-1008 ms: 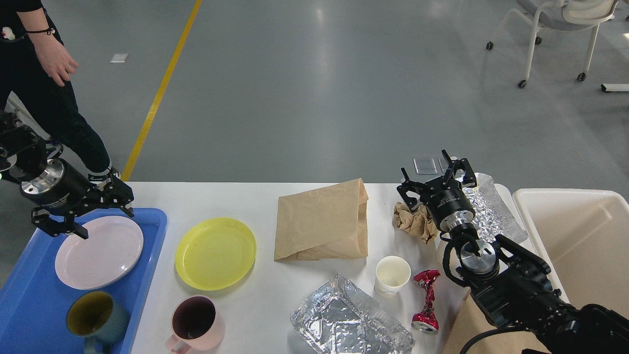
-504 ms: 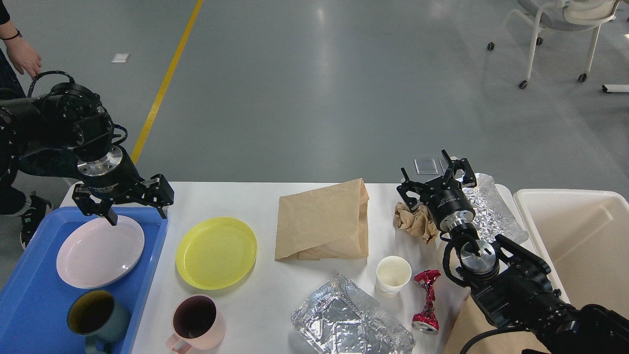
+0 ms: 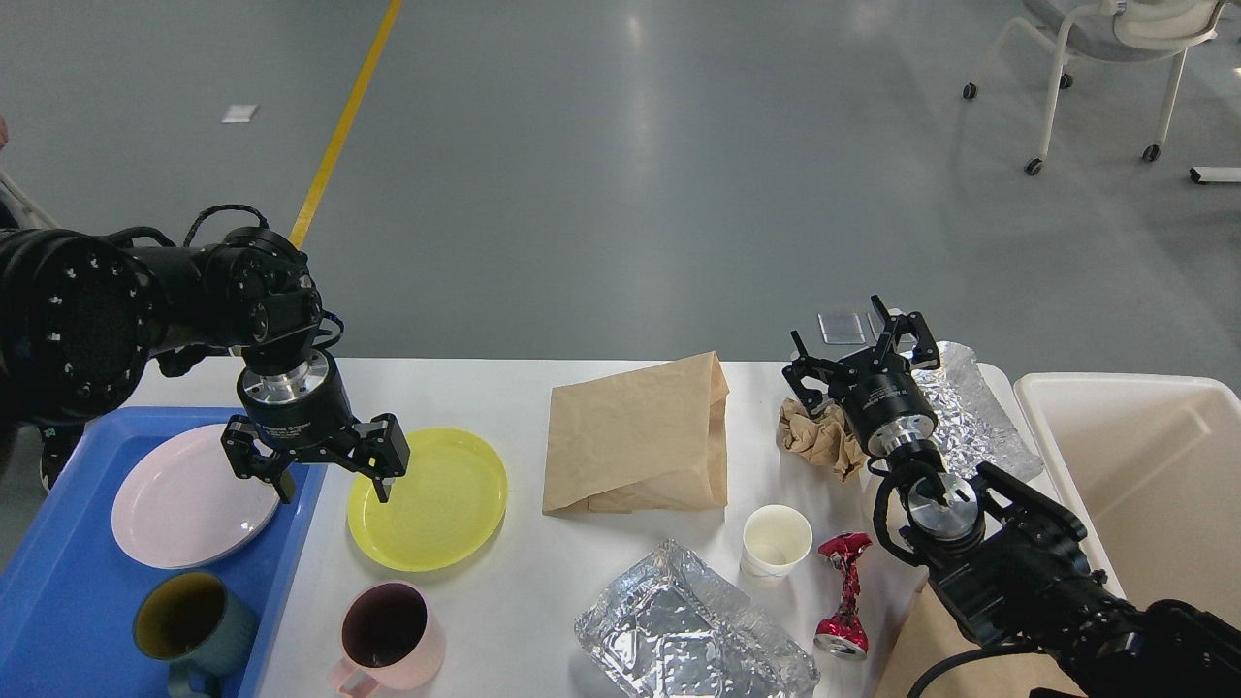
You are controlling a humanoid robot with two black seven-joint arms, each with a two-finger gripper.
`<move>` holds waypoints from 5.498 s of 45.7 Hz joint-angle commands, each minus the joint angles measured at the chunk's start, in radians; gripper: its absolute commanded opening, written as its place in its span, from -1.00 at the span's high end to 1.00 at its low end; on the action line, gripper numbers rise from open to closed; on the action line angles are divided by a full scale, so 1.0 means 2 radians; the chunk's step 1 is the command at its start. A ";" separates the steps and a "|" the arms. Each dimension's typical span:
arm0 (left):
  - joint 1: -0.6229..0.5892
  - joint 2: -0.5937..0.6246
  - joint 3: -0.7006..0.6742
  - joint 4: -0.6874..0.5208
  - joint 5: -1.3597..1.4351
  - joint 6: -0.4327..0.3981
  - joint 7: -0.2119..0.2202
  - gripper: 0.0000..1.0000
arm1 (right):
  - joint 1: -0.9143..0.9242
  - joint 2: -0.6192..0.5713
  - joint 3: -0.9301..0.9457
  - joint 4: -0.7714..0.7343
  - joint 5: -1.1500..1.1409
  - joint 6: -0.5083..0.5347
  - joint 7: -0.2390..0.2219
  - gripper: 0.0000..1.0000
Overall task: Tidy desktop
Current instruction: 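Reach the left gripper toward the pink mug beside the yellow plate, then grasp the pink mug with the left gripper and lift it, then carry the pink mug onto the blue tray and lower it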
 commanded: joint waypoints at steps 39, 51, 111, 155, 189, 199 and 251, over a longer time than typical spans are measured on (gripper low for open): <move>0.032 0.005 -0.061 -0.073 0.040 0.000 0.012 -0.93 | 0.000 0.000 0.000 0.000 0.000 0.000 0.000 -1.00; 0.046 0.003 -0.061 -0.070 0.041 0.000 0.029 -0.93 | 0.000 0.000 0.000 0.000 0.000 0.000 0.000 -1.00; 0.080 -0.006 -0.094 -0.016 0.042 0.000 0.039 1.00 | 0.000 0.000 0.000 0.000 0.000 0.000 0.000 -1.00; -0.060 0.291 -0.124 -0.053 0.057 0.000 0.078 1.00 | 0.000 0.000 0.000 0.000 0.000 0.000 0.000 -1.00; 0.092 0.385 -0.081 0.070 0.057 0.000 0.078 1.00 | 0.000 0.000 0.000 0.000 0.000 0.000 0.000 -1.00; 0.132 0.373 -0.115 0.085 0.056 0.000 0.078 0.98 | 0.000 0.000 0.000 0.000 0.000 0.000 0.000 -1.00; 0.223 0.323 -0.173 0.092 0.057 0.000 0.078 0.61 | 0.000 0.000 0.000 0.000 0.000 0.000 0.000 -1.00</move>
